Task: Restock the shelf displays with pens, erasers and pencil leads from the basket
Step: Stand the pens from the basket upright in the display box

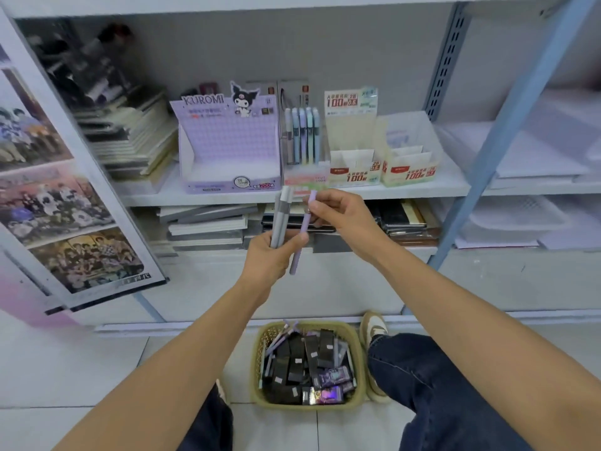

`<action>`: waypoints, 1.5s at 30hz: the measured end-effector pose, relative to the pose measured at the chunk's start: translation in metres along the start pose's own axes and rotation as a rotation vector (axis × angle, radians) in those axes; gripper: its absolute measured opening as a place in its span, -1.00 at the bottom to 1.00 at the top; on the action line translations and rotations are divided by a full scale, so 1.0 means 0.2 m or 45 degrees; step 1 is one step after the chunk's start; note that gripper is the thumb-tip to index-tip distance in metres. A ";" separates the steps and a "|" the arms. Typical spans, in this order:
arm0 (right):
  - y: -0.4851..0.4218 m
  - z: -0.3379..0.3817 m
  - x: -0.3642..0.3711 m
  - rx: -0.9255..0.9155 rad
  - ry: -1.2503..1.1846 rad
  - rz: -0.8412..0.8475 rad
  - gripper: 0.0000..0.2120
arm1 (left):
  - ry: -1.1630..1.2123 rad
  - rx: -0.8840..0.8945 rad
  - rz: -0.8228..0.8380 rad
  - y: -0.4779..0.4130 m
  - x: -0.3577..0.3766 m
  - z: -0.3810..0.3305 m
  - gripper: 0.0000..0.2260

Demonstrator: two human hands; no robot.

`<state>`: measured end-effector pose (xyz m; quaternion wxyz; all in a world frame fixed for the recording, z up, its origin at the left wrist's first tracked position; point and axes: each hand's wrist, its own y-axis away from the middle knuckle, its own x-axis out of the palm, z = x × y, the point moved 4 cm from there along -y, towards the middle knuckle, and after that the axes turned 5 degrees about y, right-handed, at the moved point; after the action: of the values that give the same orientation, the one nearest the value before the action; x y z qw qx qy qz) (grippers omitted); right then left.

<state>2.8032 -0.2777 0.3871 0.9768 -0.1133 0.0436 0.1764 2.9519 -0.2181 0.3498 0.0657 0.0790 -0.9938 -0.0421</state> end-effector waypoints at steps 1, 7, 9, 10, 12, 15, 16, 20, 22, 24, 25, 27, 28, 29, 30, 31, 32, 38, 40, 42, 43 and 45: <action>-0.01 0.04 -0.02 -0.012 -0.029 -0.009 -0.87 | -0.014 0.016 -0.001 -0.01 0.01 -0.04 -0.86; -0.12 0.26 -0.09 -0.092 -0.008 -0.085 -0.84 | -0.040 0.087 -0.003 -0.07 0.07 -0.29 -0.87; -0.18 0.32 -0.12 -0.125 0.012 -0.117 -0.86 | -0.029 0.092 0.042 -0.09 0.08 -0.35 -0.83; -0.21 0.35 -0.14 -0.144 0.022 -0.161 -0.86 | -0.006 0.086 0.062 -0.11 0.08 -0.38 -0.82; -0.28 0.42 -0.21 -0.188 0.055 -0.299 -0.84 | 0.064 0.056 0.054 -0.15 0.06 -0.42 -0.81; -0.40 0.51 -0.31 -0.249 0.125 -0.517 -0.85 | 0.135 0.038 -0.002 -0.23 0.01 -0.47 -0.84; -0.44 0.53 -0.33 -0.256 0.158 -0.564 -0.86 | 0.143 0.038 -0.010 -0.26 -0.01 -0.48 -0.85; -0.58 0.52 -0.35 -0.220 0.364 -0.600 -0.94 | 0.159 0.052 0.009 -0.34 -0.05 -0.50 -0.81; -0.62 0.47 -0.32 -0.183 0.431 -0.579 -0.93 | 0.143 0.079 0.022 -0.37 -0.06 -0.51 -0.80; -0.66 0.42 -0.29 -0.173 0.485 -0.541 -0.90 | 0.124 0.102 0.038 -0.40 -0.07 -0.50 -0.80; -0.67 0.40 -0.26 -0.171 0.517 -0.521 -0.88 | 0.119 0.108 0.047 -0.41 -0.08 -0.50 -0.80; -0.69 0.36 -0.22 -0.173 0.559 -0.487 -0.89 | 0.118 0.110 0.060 -0.42 -0.09 -0.49 -0.78; -0.70 0.34 -0.20 -0.177 0.570 -0.476 -0.90 | 0.119 0.108 0.063 -0.43 -0.09 -0.48 -0.77; -0.71 0.33 -0.19 -0.178 0.577 -0.468 -0.90 | 0.119 0.106 0.065 -0.43 -0.10 -0.48 -0.76; -0.72 0.32 -0.18 -0.176 0.585 -0.463 -0.90 | 0.119 0.106 0.066 -0.44 -0.10 -0.47 -0.76; -0.73 0.31 -0.17 -0.176 0.602 -0.458 -0.90 | 0.122 0.107 0.068 -0.44 -0.11 -0.47 -0.76; -0.74 0.31 -0.17 -0.181 0.631 -0.451 -0.90 | 0.126 0.107 0.069 -0.44 -0.11 -0.47 -0.75; -0.80 0.34 -0.20 -0.199 0.781 -0.354 -0.89 | 0.106 0.113 0.066 -0.45 -0.14 -0.47 -0.75; -0.80 0.33 -0.19 -0.202 0.789 -0.339 -0.87 | 0.103 0.116 0.068 -0.46 -0.14 -0.47 -0.75; -0.81 0.33 -0.18 -0.231 0.784 -0.335 -0.89 | 0.102 0.118 0.075 -0.45 -0.13 -0.47 -0.75; -0.81 0.33 -0.17 -0.244 0.770 -0.330 -0.92 | 0.103 0.118 0.080 -0.45 -0.13 -0.47 -0.75; -0.83 0.33 -0.16 -0.261 0.754 -0.323 -0.92 | 0.106 0.119 0.085 -0.46 -0.14 -0.47 -0.75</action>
<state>2.8350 -0.4236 0.4892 0.9194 -0.2618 0.2932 0.0162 3.0061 -0.3105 0.4311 0.1047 0.0505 -0.9932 0.0097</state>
